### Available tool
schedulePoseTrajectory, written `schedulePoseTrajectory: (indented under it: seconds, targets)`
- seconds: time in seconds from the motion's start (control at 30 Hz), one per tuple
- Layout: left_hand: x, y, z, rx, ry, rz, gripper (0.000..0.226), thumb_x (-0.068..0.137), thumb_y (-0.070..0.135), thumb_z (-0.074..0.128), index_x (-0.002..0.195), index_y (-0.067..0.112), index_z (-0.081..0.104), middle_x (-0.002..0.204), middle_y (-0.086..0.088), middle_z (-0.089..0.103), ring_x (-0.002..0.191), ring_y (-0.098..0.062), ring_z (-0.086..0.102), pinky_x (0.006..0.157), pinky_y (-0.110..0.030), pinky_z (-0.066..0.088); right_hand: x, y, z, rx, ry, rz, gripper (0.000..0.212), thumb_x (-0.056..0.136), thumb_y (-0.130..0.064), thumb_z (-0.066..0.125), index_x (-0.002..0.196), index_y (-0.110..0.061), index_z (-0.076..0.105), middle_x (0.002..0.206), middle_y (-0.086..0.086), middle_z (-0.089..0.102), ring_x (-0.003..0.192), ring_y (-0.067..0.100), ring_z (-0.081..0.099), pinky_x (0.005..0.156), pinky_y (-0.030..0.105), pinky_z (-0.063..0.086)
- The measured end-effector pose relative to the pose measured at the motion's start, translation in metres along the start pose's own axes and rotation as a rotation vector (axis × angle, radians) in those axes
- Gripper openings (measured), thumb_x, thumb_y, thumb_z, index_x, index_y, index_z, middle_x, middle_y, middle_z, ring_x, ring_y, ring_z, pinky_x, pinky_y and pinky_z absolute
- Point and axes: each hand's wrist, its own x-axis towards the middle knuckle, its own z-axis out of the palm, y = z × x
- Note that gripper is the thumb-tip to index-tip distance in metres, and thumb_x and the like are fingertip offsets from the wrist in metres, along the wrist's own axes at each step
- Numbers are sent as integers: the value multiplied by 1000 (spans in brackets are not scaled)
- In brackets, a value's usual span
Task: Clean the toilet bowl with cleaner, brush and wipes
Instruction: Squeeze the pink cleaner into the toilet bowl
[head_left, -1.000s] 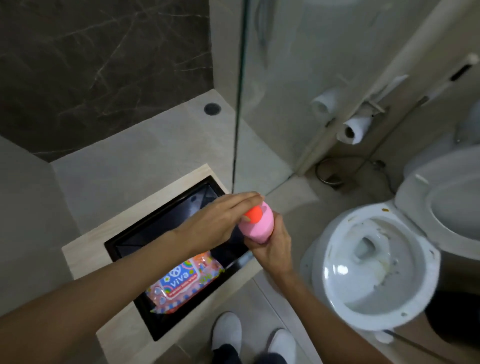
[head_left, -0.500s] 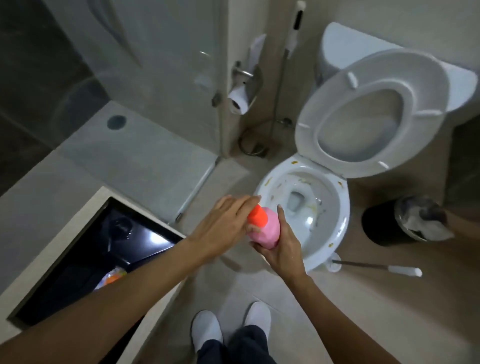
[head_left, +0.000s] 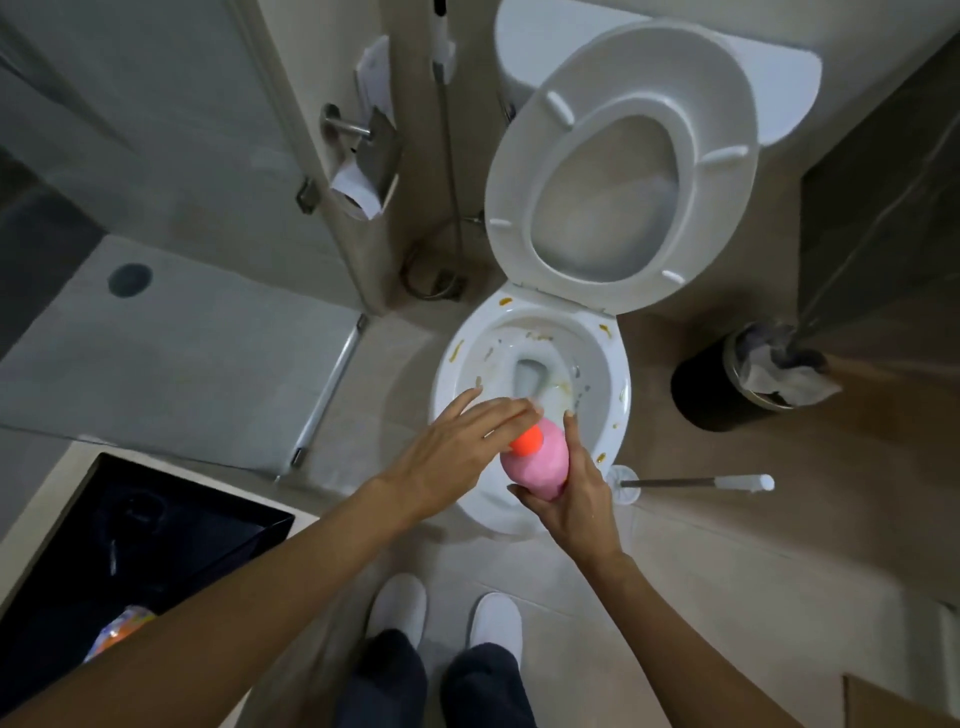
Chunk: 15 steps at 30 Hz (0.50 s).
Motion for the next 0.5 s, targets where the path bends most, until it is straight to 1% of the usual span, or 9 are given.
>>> schedulePoseTrajectory:
  seconds: [0.03,0.07,0.1,0.17,0.23,0.27,0.33,0.4,0.5]
  targets:
    - [2,-2,5,-10,-13,-6,62,75,-11,60,133,10,51,130,-6,58,118,-19,55,106,-37,32,0,3,2,-3,-1,10,109,68,-50,79,152,-15,19,129,6,57,107,28,61,84,45,55]
    - [4,-5,12,5,-20,-2,51,79,-4,60,129,8,56,124,-7,62,112,-20,59,105,-37,33,1,7,4,-7,-1,21,108,68,-51,77,152,-14,20,130,7,57,106,29,61,83,47,55]
    - [8,-8,17,31,-20,-8,39,86,11,57,125,6,59,116,-9,65,104,-22,63,103,-37,33,1,11,6,-8,2,30,107,69,-52,76,151,-13,21,130,8,56,105,29,62,83,47,55]
    - [15,-15,24,52,-77,-56,48,90,36,46,125,6,57,108,-8,67,98,-22,65,101,-41,38,3,20,12,-2,12,48,105,70,-54,74,152,-14,21,126,6,57,103,29,62,80,47,56]
    - [15,-20,32,5,-108,-76,54,89,42,45,134,13,44,119,-7,64,108,-22,61,101,-45,41,7,29,18,-15,13,59,104,71,-57,72,152,-18,19,124,5,58,102,28,62,79,47,56]
    - [14,-22,36,-30,-111,-44,52,90,38,48,136,16,40,127,-7,60,114,-22,57,101,-45,40,9,33,21,-27,17,64,104,71,-57,72,152,-19,19,124,5,58,103,28,62,78,47,56]
    - [11,-30,46,-99,-118,49,52,86,9,61,133,18,43,134,-9,53,121,-23,50,101,-45,40,14,40,26,-37,20,78,104,71,-54,73,152,-19,18,124,7,59,103,29,62,78,47,55]
    - [12,-38,53,-169,-105,74,66,70,-18,58,125,17,47,130,-9,52,118,-23,47,99,-45,42,18,44,31,-48,12,67,102,70,-47,73,151,-21,16,118,10,61,98,30,62,77,47,55]
    - [19,-49,60,-197,-120,34,75,57,-27,56,119,14,51,119,-5,50,103,-24,50,91,-34,43,24,48,38,-66,17,55,101,66,-34,74,148,-22,17,108,12,62,90,32,62,73,45,55]
